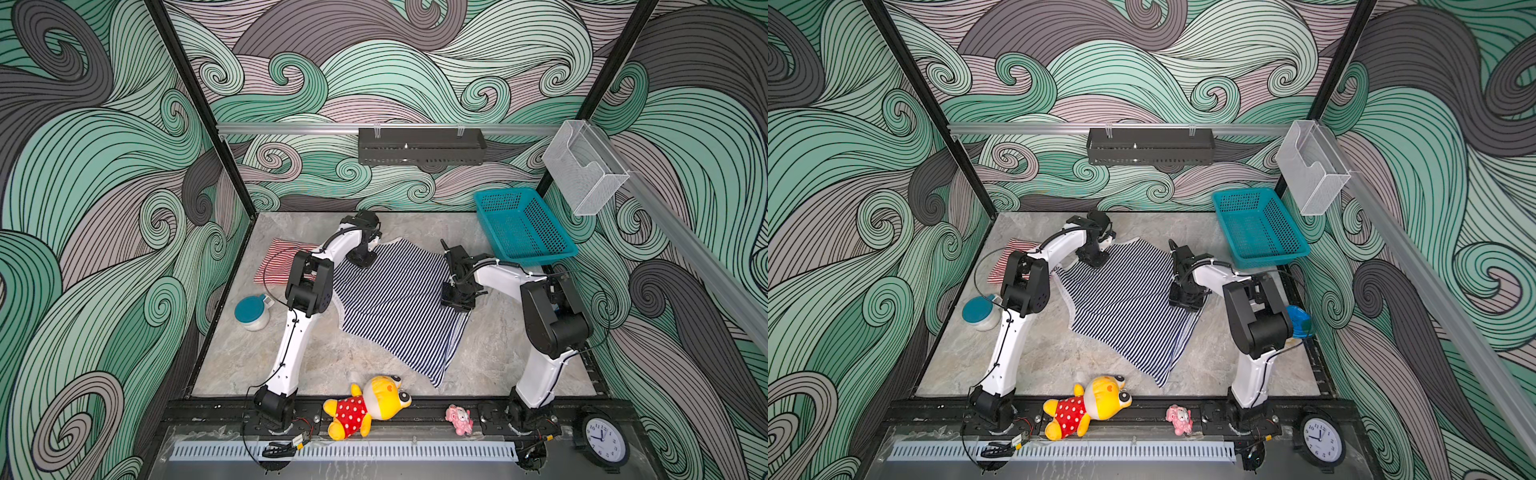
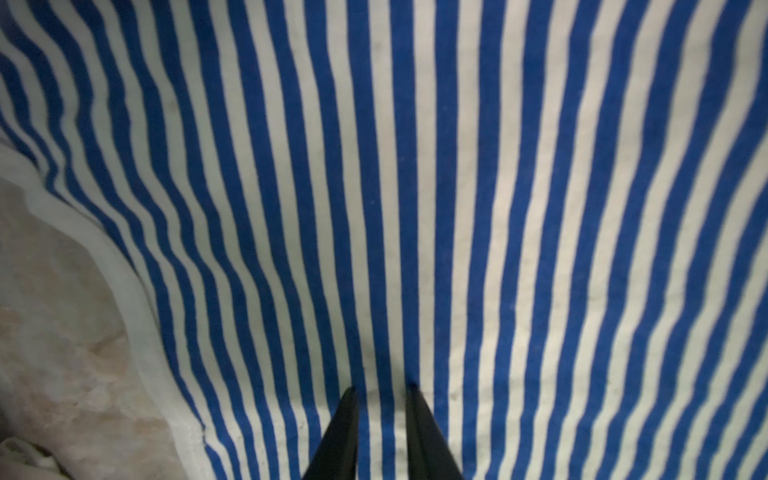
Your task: Fold and stack the tank tops
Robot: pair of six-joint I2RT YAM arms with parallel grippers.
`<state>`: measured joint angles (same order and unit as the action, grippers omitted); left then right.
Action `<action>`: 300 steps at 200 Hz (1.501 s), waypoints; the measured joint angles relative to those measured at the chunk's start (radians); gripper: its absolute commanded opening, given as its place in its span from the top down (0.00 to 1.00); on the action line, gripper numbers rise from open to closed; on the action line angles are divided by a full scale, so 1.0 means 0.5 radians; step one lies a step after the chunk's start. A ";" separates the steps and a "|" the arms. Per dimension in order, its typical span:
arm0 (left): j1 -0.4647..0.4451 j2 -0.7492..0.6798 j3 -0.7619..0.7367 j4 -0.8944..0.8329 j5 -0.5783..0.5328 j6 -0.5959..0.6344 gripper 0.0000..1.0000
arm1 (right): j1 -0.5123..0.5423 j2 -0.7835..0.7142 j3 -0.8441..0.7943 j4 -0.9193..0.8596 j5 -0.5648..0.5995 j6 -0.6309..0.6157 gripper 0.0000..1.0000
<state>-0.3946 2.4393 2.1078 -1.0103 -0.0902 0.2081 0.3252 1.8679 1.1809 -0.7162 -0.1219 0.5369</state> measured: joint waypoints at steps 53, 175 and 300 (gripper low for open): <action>-0.026 -0.259 -0.451 0.020 0.050 -0.040 0.77 | -0.342 0.267 0.390 -0.040 -0.080 -0.039 0.51; -0.047 -0.461 -0.797 0.096 -0.034 -0.171 0.78 | 0.111 0.356 0.868 -0.414 0.687 -0.373 0.49; 0.079 -0.465 -0.803 0.089 0.009 -0.172 0.79 | 0.106 0.361 0.674 -0.421 1.029 -0.453 0.45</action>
<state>-0.3550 2.2070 1.7061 -0.9657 -0.0856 0.1223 0.3782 2.0483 1.5177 -0.9268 0.3927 0.3103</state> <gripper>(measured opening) 0.209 0.549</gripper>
